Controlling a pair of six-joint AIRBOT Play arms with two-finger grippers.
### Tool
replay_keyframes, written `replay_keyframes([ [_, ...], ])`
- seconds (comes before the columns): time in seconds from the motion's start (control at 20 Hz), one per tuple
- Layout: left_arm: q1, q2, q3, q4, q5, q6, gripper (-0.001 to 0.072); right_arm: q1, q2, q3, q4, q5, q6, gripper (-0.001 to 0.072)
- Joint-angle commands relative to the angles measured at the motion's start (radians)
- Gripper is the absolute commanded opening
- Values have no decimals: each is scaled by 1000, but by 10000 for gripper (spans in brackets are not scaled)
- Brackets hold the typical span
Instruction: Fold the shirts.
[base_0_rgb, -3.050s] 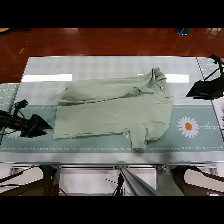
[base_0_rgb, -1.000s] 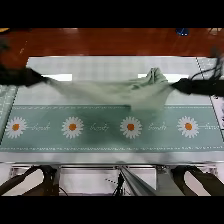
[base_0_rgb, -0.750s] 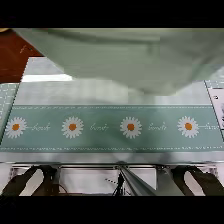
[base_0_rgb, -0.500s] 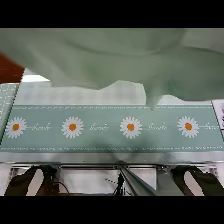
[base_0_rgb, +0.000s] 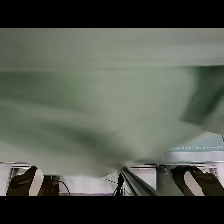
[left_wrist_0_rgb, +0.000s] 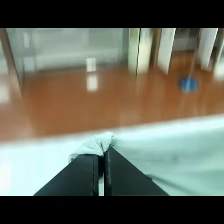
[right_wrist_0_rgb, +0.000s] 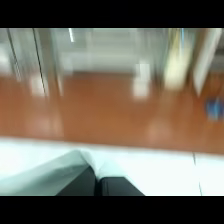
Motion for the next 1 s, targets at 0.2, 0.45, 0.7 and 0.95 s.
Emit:
replay_keyframes([
  [0.2, -1, -177, -285, 27, -185, 6, 23, 8, -220, -208, -72, 286, -60, 33],
  [0.45, -2, -359, -536, 24, 63, 57, 23, 32, -502, -274, -66, 101, -61, 34],
  [0.7, -56, -624, -558, -2, 253, 150, 24, 148, -745, -274, -64, -199, -61, 34],
  [0.95, -114, -813, -559, -5, 486, 163, 24, 154, -894, -274, -53, -423, -14, 34],
])
